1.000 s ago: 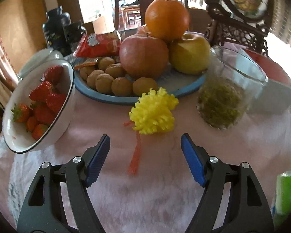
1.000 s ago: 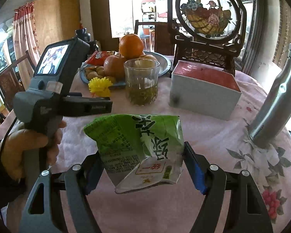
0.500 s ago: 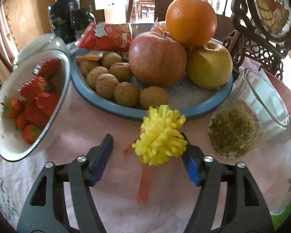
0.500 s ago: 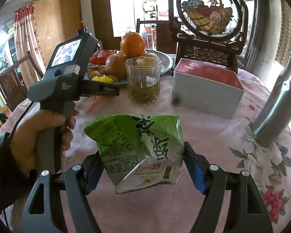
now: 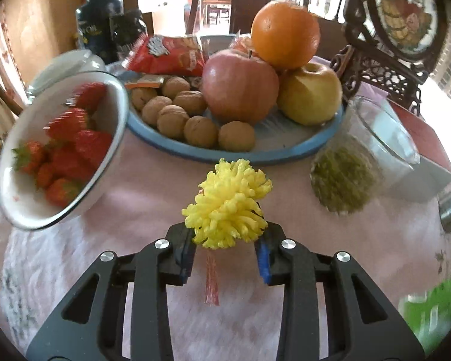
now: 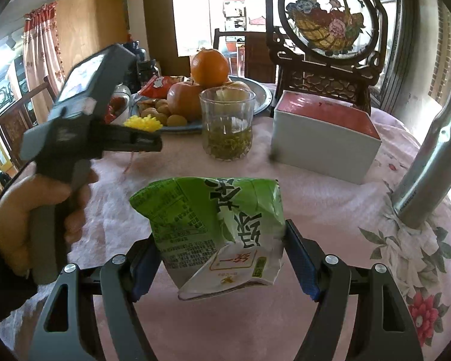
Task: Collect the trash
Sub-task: 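Carry the yellow tassel and green bag with both tools to the wastebasket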
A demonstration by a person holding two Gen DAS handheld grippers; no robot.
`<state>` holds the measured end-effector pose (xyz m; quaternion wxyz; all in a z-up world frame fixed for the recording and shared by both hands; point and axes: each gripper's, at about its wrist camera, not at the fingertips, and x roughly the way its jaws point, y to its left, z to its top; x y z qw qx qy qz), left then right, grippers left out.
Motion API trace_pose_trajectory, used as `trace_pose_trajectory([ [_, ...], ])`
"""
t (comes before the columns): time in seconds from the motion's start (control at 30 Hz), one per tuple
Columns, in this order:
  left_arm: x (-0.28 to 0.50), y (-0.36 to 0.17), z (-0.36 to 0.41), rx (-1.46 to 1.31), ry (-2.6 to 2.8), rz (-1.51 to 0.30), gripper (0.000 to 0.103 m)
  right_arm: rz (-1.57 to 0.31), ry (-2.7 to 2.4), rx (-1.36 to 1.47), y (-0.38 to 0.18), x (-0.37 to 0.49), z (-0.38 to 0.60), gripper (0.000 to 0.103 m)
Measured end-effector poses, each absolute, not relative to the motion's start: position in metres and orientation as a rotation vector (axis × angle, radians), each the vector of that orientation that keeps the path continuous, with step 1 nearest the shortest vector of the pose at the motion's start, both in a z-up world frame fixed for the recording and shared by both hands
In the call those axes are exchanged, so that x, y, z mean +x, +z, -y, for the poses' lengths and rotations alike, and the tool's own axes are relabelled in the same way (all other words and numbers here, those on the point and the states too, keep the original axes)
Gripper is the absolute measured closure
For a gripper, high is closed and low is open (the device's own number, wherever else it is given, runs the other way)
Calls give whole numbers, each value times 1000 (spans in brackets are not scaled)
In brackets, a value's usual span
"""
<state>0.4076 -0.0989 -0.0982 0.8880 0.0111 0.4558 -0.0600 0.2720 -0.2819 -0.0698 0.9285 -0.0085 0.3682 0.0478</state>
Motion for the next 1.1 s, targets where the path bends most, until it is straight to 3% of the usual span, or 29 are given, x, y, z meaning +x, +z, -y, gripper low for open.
trace_pose_trajectory([
  [0.7,232,-34,34,116,-92,-779,68,-654,105,-133,-30,223,231,27],
  [1.1,127,2,-24,89,-76,-686,68,-643,159,-220,-4,147,166,28],
])
